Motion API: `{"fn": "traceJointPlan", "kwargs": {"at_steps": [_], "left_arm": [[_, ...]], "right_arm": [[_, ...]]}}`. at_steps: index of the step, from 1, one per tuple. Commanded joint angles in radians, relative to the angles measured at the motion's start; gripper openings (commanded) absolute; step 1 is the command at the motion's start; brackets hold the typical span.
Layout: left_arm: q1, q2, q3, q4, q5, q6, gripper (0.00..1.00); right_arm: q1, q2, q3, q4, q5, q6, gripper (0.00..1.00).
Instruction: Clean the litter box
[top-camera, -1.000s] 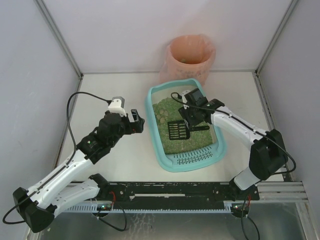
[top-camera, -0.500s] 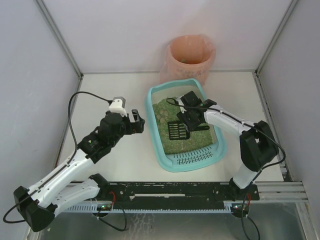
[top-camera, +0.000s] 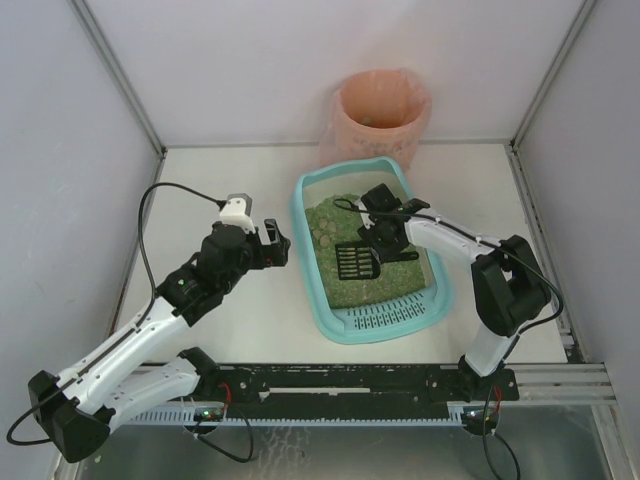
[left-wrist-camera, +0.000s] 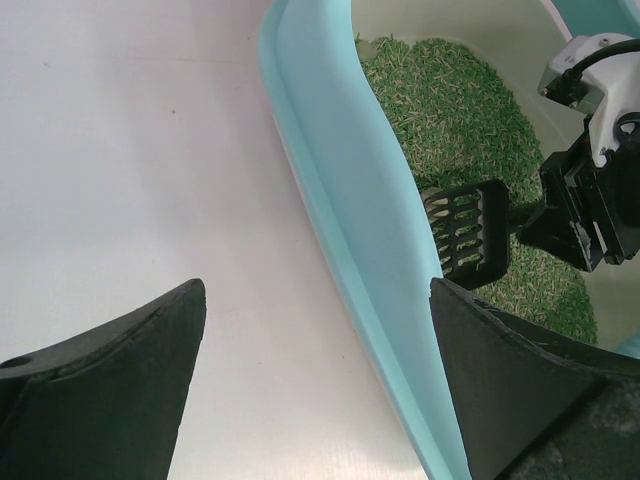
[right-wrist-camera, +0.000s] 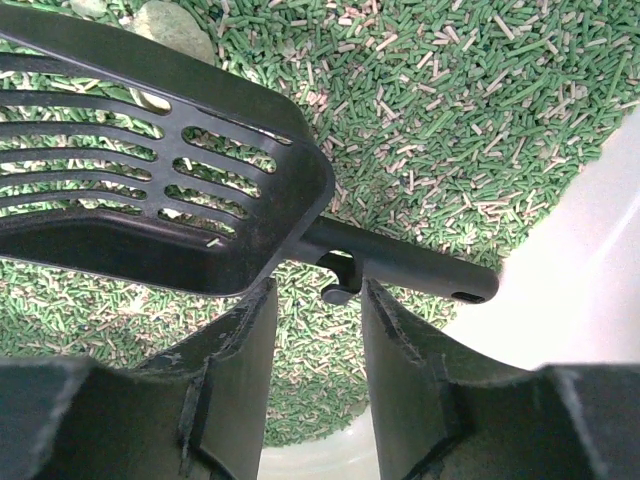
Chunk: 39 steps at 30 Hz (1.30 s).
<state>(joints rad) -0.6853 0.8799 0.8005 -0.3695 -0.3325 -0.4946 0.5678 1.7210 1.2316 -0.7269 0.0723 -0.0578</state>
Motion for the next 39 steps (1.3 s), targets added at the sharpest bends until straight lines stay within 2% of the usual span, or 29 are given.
{"fn": "traceJointPlan", "kwargs": {"at_steps": [1,11,17,22,27,39], "left_arm": [[-0.002,-0.004,0.002,0.020,0.011,0.010,0.97],[-0.002,-0.002,0.003,0.018,0.012,0.008,0.97],[-0.002,-0.012,-0.004,0.014,0.006,0.008,0.97],[-0.002,-0.034,-0.008,0.008,0.000,0.013,0.97],[-0.002,-0.066,-0.007,0.021,-0.009,0.041,0.97],[-0.002,-0.083,0.047,0.058,0.057,0.072,0.97]], "right_arm": [[-0.011,0.010,0.017,0.003,0.007,-0.005,0.38],[-0.016,0.041,0.017,0.019,0.027,-0.009,0.40],[-0.010,0.025,0.017,0.027,0.009,-0.011,0.21],[0.002,-0.031,0.017,0.017,0.005,-0.008,0.11],[0.006,-0.120,0.023,0.009,-0.014,0.004,0.05],[-0.014,-0.204,0.051,0.015,-0.105,0.087,0.02]]}}
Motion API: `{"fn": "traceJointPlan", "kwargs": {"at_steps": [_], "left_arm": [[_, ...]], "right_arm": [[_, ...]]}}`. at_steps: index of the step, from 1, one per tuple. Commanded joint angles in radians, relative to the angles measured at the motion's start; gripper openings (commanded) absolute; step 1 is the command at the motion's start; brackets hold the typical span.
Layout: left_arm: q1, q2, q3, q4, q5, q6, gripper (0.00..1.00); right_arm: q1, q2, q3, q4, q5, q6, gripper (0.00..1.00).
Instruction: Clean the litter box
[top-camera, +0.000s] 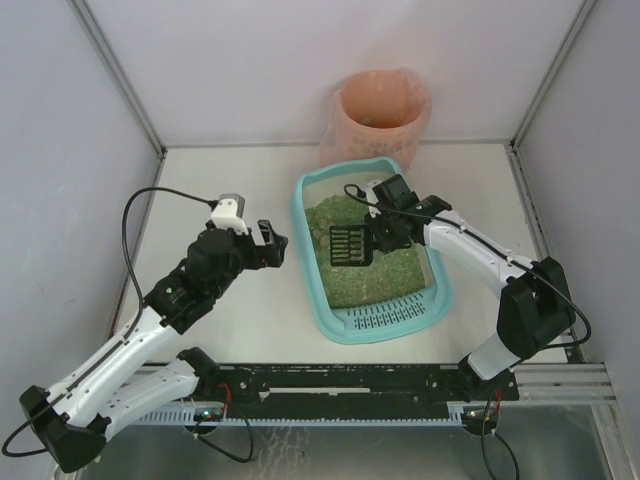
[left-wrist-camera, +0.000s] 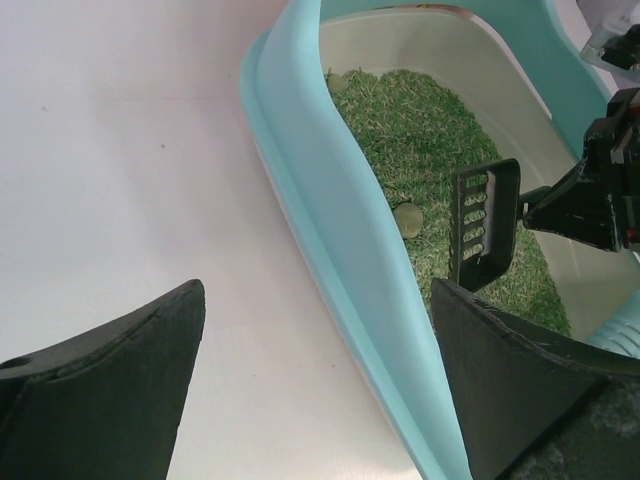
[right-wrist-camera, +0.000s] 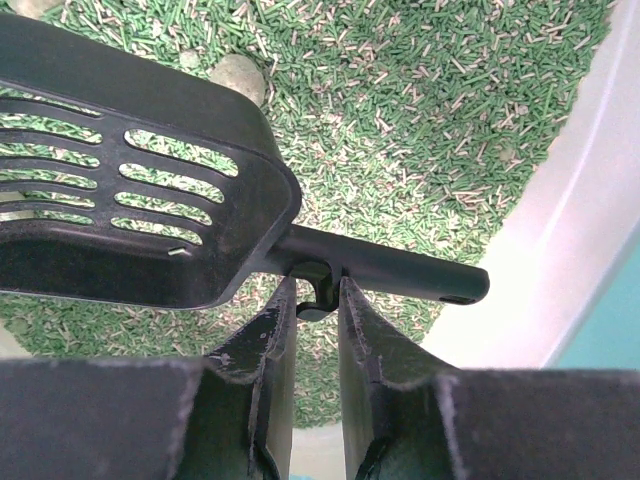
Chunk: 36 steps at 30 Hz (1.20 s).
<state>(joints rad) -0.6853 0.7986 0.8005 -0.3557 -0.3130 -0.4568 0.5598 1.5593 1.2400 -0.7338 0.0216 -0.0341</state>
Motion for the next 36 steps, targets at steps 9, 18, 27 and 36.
{"fn": "traceJointPlan", "kwargs": {"at_steps": [9,18,27,36], "left_arm": [[-0.003,0.023,0.137,0.015,0.100,0.026,0.96],[-0.019,-0.028,0.122,0.049,0.146,0.029,0.93],[-0.082,0.024,0.111,0.148,0.172,0.045,0.94],[-0.212,0.143,0.167,0.264,0.021,0.013,0.98]], "right_arm": [[0.002,-0.111,0.079,0.051,-0.020,0.232,0.00],[-0.038,-0.187,0.136,0.052,-0.046,0.464,0.00],[-0.070,-0.269,0.135,0.043,-0.072,0.602,0.00],[-0.080,-0.288,0.135,0.018,-0.116,0.724,0.00]]}}
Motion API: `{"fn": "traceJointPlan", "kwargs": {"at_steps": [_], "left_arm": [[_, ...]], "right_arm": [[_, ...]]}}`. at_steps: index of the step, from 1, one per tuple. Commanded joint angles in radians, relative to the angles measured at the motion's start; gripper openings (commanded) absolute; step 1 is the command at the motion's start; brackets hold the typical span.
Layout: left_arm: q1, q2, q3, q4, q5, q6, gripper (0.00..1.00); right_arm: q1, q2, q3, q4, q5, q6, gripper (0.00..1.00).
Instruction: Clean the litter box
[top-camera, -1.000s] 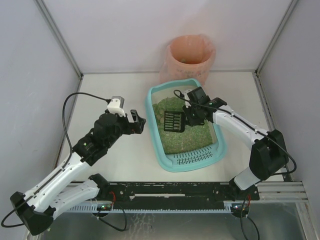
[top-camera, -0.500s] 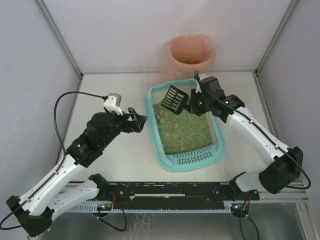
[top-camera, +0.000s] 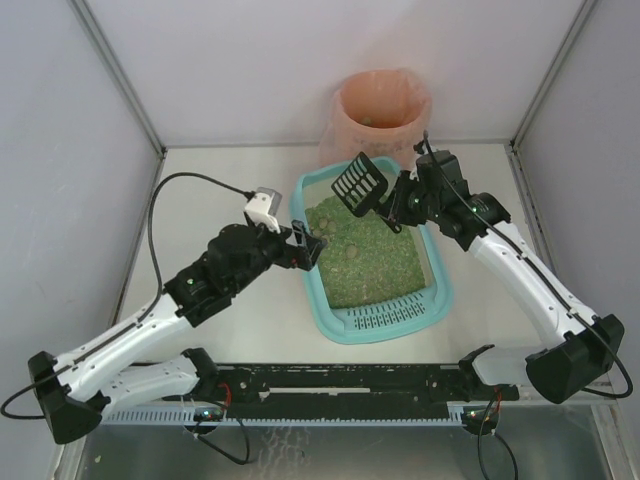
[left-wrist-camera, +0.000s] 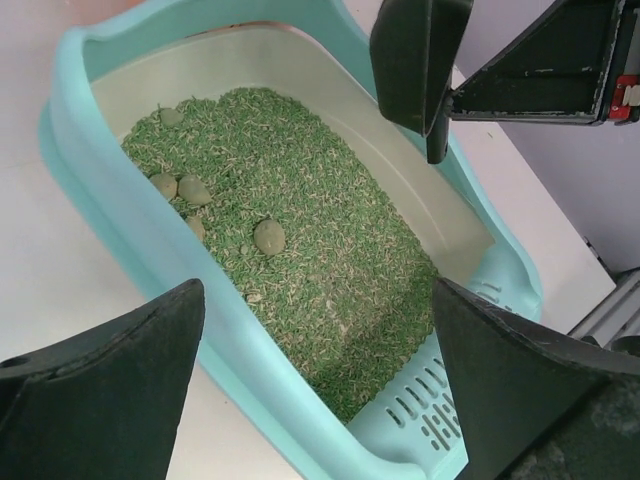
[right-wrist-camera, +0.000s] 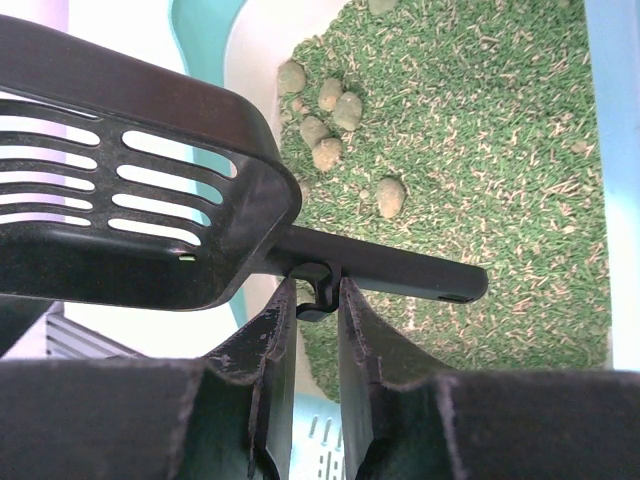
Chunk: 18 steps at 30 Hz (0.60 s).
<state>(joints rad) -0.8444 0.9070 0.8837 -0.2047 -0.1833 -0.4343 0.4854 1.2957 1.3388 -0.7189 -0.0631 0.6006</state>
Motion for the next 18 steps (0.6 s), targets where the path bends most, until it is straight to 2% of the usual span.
{"fn": "traceJointPlan", "kwargs": {"at_steps": [1,5,10,18], "left_arm": [[-0.072,0.048,0.092,0.128,-0.146,-0.012,0.98],[-0.150,0.132,0.176,0.148,-0.342,-0.017,0.99],[-0.224,0.289,0.326,0.098,-0.514,-0.053,0.96],[-0.297,0.468,0.468,0.022,-0.609,-0.167,0.92]], "right_arm": [[-0.007,-0.025,0.036,0.002,-0.030,0.102,0.00],[-0.008,-0.028,0.035,-0.008,-0.013,0.136,0.00],[-0.007,-0.051,0.030,-0.020,0.050,0.150,0.00],[-0.012,-0.077,0.025,-0.014,0.072,0.153,0.00]]}}
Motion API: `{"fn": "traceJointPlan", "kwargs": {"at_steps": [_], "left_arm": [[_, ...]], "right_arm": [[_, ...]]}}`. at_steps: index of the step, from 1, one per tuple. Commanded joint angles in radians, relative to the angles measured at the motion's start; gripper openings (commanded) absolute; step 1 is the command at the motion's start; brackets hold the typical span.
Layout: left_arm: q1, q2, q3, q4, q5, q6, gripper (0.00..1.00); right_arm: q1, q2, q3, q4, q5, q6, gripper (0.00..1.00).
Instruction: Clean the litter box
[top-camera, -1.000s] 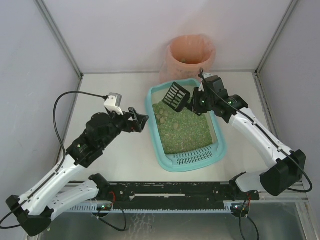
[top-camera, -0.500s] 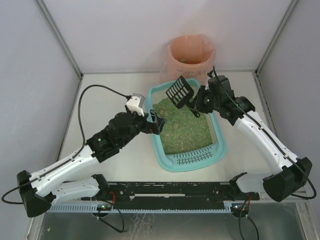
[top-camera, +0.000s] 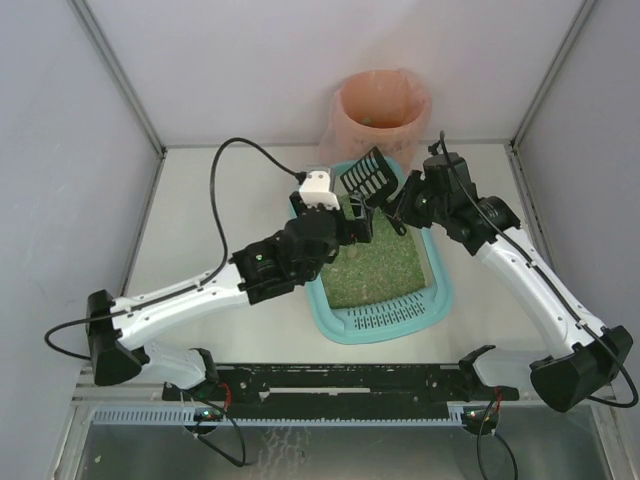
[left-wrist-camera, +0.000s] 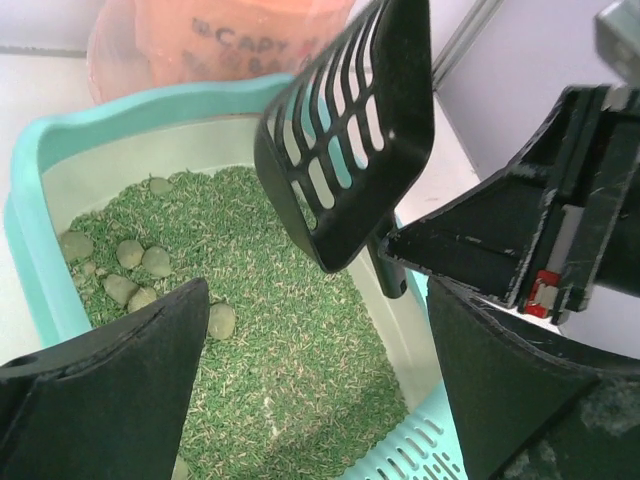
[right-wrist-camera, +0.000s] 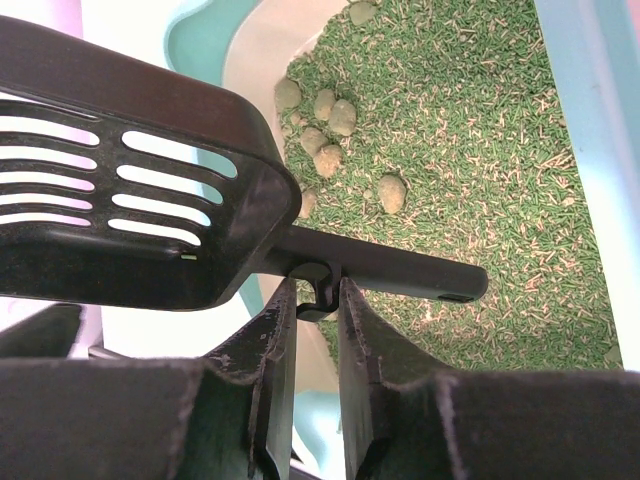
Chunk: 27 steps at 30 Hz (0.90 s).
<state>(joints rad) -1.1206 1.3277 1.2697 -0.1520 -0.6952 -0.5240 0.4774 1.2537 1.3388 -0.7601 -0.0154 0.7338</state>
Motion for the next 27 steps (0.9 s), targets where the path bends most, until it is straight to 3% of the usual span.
{"fn": "traceJointPlan", "kwargs": {"at_steps": [1,9,14,18,24,27], "left_arm": [[-0.023,0.060,0.090,-0.042,-0.102,-0.095,0.92],[-0.022,0.138,0.152,-0.041,-0.116,-0.123,0.87],[-0.022,0.153,0.139,0.011,-0.032,-0.055,0.84],[-0.022,0.092,-0.013,0.153,0.080,0.025,0.86],[-0.021,-0.077,-0.390,0.541,0.256,0.141,0.92],[-0.022,-0.078,-0.426,0.585,0.317,0.216,0.92]], "right_arm": [[-0.004,-0.036,0.024,0.029,0.024,0.019,0.00],[-0.010,-0.052,0.006,0.060,-0.007,0.021,0.00],[-0.031,-0.058,-0.004,0.075,-0.054,0.018,0.00],[-0.076,-0.067,-0.024,0.097,-0.122,0.033,0.00],[-0.120,-0.079,-0.043,0.138,-0.196,0.069,0.00],[-0.134,-0.096,-0.059,0.177,-0.254,0.112,0.00]]}}
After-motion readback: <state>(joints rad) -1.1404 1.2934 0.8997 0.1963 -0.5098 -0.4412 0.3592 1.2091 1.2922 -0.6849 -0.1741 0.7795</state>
